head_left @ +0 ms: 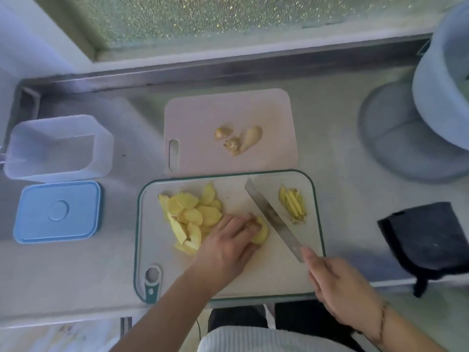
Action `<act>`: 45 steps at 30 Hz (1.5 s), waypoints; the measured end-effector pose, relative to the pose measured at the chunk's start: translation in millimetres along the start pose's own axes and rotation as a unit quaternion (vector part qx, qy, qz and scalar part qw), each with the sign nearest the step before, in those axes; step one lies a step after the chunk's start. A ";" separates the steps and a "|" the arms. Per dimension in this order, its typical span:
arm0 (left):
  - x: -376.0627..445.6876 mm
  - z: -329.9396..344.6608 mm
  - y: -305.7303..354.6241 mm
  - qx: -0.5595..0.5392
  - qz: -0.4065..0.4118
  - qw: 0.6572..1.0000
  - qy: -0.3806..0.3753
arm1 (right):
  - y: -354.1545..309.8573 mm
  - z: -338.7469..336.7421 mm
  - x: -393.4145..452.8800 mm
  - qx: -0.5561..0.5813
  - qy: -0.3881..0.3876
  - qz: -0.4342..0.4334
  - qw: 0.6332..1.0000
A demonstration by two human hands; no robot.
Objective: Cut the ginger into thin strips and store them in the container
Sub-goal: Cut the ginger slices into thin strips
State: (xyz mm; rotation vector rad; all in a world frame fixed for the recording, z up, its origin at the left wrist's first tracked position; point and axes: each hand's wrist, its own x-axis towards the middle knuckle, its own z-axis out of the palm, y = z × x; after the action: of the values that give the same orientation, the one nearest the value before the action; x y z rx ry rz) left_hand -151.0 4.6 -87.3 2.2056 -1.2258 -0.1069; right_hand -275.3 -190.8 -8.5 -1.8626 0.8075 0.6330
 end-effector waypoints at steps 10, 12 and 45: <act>-5.2 6.4 7.2 0.030 0.010 0.999 0.029 | -0.5 10.0 -8.7 -0.031 0.040 -0.033 0.998; -3.8 8.3 6.8 0.037 0.034 0.998 0.029 | -4.4 16.4 -10.0 -0.063 0.042 -0.041 0.996; -2.9 -19.7 19.2 -0.117 -0.110 0.985 0.060 | -4.1 12.9 -5.7 -0.032 0.096 -0.042 0.994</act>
State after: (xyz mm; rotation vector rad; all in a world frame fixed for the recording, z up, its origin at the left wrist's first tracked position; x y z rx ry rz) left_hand -160.2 8.6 -61.5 2.0998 -0.8560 -0.1948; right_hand -276.8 -176.2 -7.0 -2.0277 0.8367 0.4356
